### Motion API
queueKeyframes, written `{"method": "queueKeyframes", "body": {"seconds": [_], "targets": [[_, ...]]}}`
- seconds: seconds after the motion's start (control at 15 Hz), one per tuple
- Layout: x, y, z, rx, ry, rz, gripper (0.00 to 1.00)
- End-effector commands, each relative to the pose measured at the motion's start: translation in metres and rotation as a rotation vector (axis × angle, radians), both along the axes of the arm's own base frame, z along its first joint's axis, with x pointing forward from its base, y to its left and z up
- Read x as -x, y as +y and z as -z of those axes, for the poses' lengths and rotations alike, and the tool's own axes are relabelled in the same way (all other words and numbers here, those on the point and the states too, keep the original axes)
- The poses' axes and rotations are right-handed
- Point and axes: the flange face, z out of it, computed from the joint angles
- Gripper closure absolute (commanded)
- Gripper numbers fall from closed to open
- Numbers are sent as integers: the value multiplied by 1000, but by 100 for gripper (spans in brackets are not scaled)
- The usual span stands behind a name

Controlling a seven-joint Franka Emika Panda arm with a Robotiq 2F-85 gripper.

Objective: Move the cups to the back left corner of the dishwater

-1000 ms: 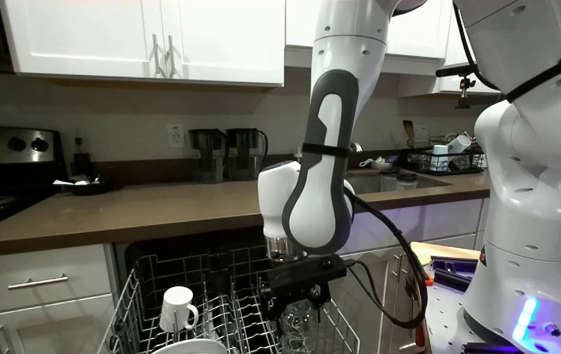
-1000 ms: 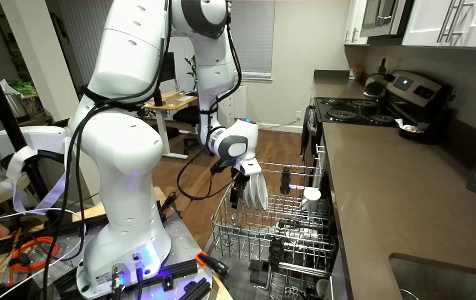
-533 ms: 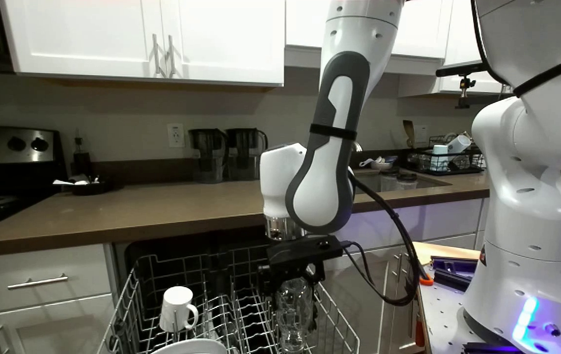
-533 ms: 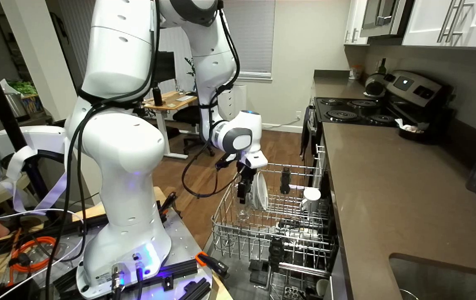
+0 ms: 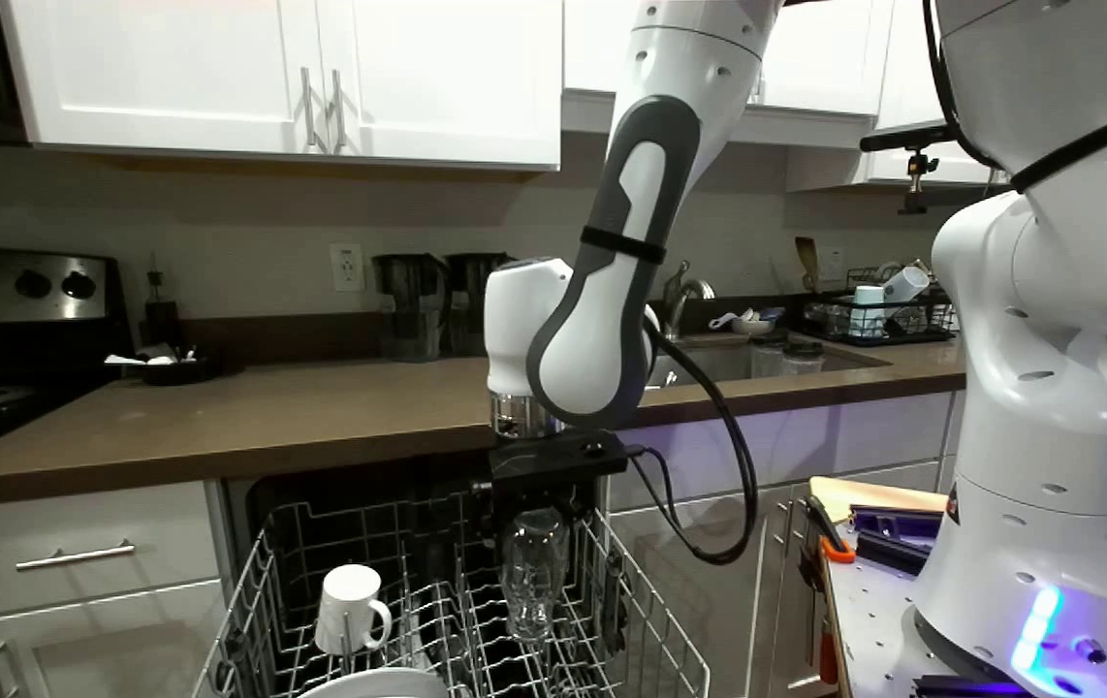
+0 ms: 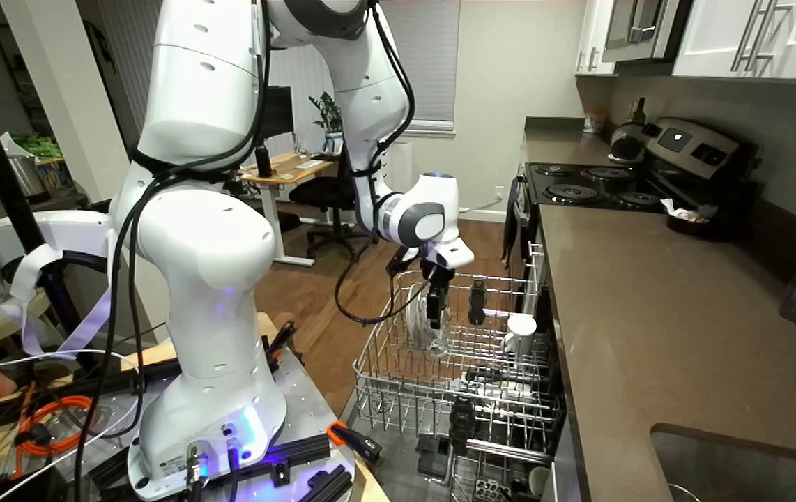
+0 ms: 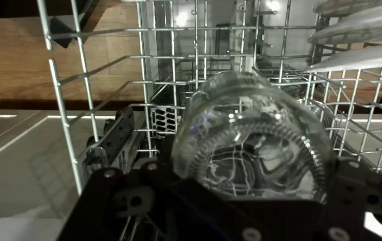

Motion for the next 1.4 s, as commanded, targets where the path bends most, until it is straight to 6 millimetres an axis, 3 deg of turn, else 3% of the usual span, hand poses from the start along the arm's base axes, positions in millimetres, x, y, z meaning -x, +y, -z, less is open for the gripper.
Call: {"method": "queueKeyframes", "body": {"seconds": [0.0,0.6,1.2,1.27,1.33], "targets": [[-32,-14,-4,8,-3,-22,36],[-100,-32,-3,8,-12,-127,36],[-138,-24,-6,22,-31,-241,36],[-131,-25,-2,21,-38,-205,11],[-133,-24,-2,22,-41,-209,11]]}}
